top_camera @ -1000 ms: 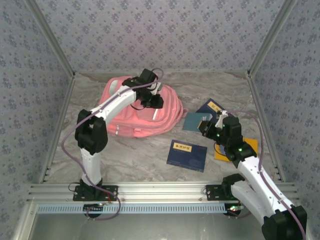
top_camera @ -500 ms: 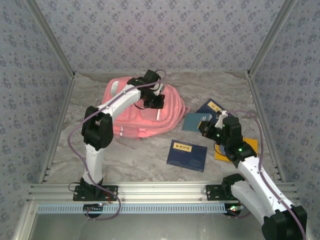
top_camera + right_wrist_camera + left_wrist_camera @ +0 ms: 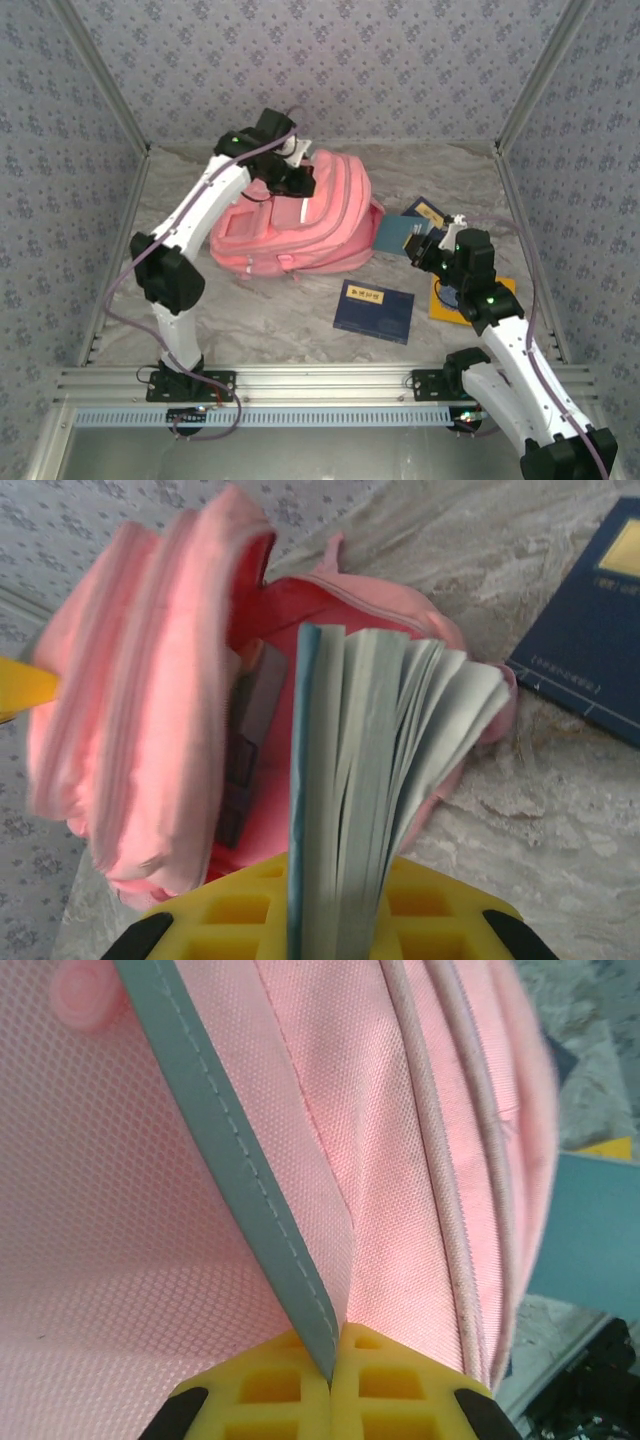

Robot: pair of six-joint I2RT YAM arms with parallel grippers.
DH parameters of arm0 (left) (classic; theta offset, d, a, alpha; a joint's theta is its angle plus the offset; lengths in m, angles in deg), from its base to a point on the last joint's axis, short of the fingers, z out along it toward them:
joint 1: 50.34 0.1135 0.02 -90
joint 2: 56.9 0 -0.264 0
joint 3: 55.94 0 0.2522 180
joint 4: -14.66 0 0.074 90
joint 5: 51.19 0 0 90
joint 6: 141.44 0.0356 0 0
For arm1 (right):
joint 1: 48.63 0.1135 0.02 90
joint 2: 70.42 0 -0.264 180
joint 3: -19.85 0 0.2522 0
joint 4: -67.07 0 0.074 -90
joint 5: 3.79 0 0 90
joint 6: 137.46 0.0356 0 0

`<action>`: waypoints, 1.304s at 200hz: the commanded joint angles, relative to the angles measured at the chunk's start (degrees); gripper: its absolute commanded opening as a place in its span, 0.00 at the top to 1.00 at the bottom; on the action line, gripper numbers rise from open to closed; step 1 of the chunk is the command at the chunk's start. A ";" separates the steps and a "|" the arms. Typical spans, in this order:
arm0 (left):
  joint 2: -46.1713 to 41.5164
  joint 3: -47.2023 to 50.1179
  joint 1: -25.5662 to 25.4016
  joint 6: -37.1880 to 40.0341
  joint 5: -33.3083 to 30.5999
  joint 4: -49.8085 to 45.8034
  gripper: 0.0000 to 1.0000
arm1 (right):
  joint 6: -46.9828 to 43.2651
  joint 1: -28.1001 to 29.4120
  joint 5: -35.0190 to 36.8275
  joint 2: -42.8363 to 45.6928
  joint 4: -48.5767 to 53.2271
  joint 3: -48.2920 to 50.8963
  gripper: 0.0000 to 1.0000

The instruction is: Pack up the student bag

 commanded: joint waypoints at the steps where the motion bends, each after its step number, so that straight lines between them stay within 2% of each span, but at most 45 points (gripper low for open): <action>1: -8.70 -1.74 1.80 3.69 6.03 -1.25 1.00 | -0.96 -0.32 -1.49 0.76 -2.76 -2.26 1.00; 39: -16.07 5.45 6.34 4.31 18.16 4.92 1.00 | 6.28 0.01 -11.87 -2.82 -16.16 -0.80 1.00; 69: -18.27 10.62 7.19 3.69 26.28 10.35 1.00 | 12.79 1.92 -18.22 -8.92 -26.53 -0.56 1.00; 116: -18.31 10.28 7.17 3.23 28.24 11.56 1.00 | 16.41 8.60 -19.01 -20.49 -34.05 -2.93 1.00; 164: -19.19 12.74 7.25 3.07 29.42 13.51 1.00 | 23.40 15.18 -19.39 -33.03 -48.73 -4.18 1.00; 189: -19.45 13.82 7.35 2.58 29.34 14.38 1.00 | 21.02 19.53 -15.67 -38.68 -47.34 -7.24 1.00; 229: -20.42 15.40 8.72 1.08 29.56 16.12 1.00 | 15.06 27.24 -7.43 -48.65 -41.63 -14.63 0.87; 246: -21.51 17.00 10.37 -0.17 29.90 18.05 1.00 | 14.75 29.34 -6.35 -52.82 -41.20 -17.23 0.60; 261: -22.32 18.89 12.04 -2.21 30.92 20.36 1.00 | 14.65 29.54 -5.97 -53.73 -40.53 -17.77 0.43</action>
